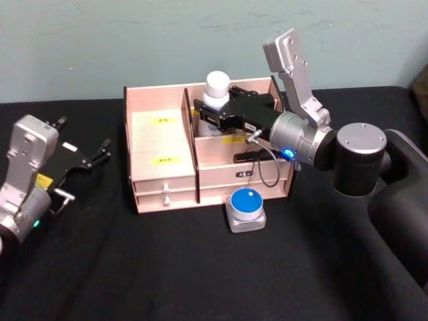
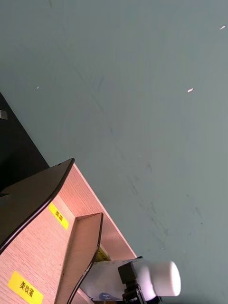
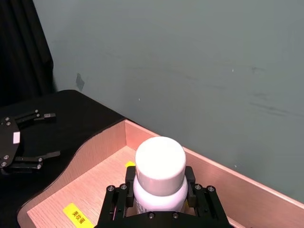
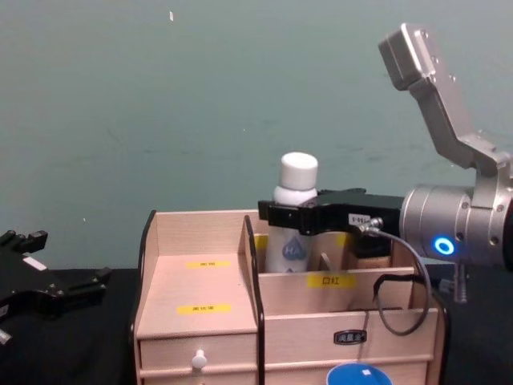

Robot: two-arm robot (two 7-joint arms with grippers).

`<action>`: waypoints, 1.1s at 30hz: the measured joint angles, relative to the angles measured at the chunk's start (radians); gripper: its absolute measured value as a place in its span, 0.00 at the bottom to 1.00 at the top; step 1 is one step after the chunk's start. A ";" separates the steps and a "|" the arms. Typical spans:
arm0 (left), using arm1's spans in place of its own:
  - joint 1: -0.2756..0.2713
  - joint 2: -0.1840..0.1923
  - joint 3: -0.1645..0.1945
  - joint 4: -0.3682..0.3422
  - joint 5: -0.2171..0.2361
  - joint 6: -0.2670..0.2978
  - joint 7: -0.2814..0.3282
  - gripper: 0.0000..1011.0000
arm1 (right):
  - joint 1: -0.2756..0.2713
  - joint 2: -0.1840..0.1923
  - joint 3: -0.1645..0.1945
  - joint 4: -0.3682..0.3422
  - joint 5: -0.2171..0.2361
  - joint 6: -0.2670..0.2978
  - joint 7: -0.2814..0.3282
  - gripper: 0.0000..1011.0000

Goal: Pick up the facial cleanser and watermelon frost from the table and place them into the tiered storage box.

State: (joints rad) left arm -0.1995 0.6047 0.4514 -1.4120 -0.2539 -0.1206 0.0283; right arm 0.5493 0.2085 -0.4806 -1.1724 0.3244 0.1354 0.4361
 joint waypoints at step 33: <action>0.000 0.000 0.000 0.000 0.000 0.000 0.000 1.00 | 0.024 -0.012 -0.015 0.051 -0.005 0.029 0.009 0.60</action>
State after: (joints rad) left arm -0.1995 0.6047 0.4514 -1.4120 -0.2539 -0.1205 0.0283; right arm 0.5729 0.1966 -0.4953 -1.1212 0.3193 0.1643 0.4454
